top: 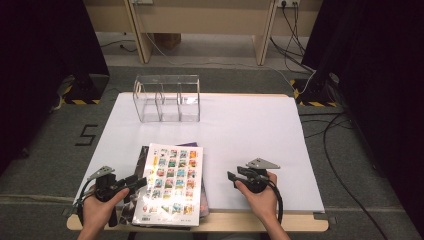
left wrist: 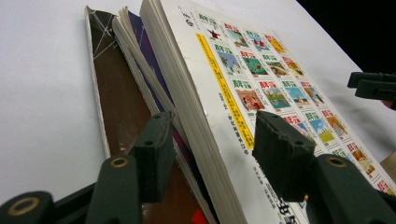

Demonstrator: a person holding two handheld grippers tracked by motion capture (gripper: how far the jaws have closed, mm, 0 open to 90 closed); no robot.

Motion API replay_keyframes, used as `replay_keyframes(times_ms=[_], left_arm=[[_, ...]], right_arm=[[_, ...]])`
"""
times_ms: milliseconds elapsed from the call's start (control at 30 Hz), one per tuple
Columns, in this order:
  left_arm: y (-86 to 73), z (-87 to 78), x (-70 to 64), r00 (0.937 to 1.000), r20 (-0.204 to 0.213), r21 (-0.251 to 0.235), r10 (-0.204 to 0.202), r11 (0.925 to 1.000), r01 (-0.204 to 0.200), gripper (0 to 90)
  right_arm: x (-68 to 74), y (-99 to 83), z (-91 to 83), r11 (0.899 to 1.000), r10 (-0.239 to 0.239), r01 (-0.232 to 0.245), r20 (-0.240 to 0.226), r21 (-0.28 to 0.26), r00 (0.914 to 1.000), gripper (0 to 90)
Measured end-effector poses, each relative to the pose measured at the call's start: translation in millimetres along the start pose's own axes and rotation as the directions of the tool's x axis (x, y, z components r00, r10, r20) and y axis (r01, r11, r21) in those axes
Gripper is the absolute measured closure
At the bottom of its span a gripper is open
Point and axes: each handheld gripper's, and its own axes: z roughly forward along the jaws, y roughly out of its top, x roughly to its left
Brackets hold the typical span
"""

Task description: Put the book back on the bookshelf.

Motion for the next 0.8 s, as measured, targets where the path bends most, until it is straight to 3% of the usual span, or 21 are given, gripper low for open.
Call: replay_keyframes(times_ms=[400, 633, 667, 800], left_arm=[[7.7, 5.8, -6.1, 0.9998, 0.006, 0.057, -0.017, 0.9982, 0.016, 45.6], [11.7, 12.0, -7.4, 0.9993, 0.021, 0.092, -0.032, 0.9953, 0.03, 47.3], [12.9, 13.4, -7.8, 0.9996, 0.011, 0.105, -0.028, 0.9942, 0.026, 47.9], [15.1, 14.2, -8.2, 0.9992, -0.003, 0.115, -0.039, 0.9926, 0.039, 49.3]], right_arm=[[15.9, 12.2, 6.9, 0.999, -0.035, 0.036, -0.038, 0.018, 0.9987, 51.8], [30.5, 20.8, 17.7, 0.999, -0.031, 0.035, -0.107, 0.042, 0.9938, 52.8], [34.4, 23.0, 21.5, 0.998, -0.026, 0.033, -0.138, 0.049, 0.9902, 52.8], [42.3, 26.3, 26.7, 0.997, -0.036, 0.047, -0.168, 0.061, 0.9852, 52.8]])
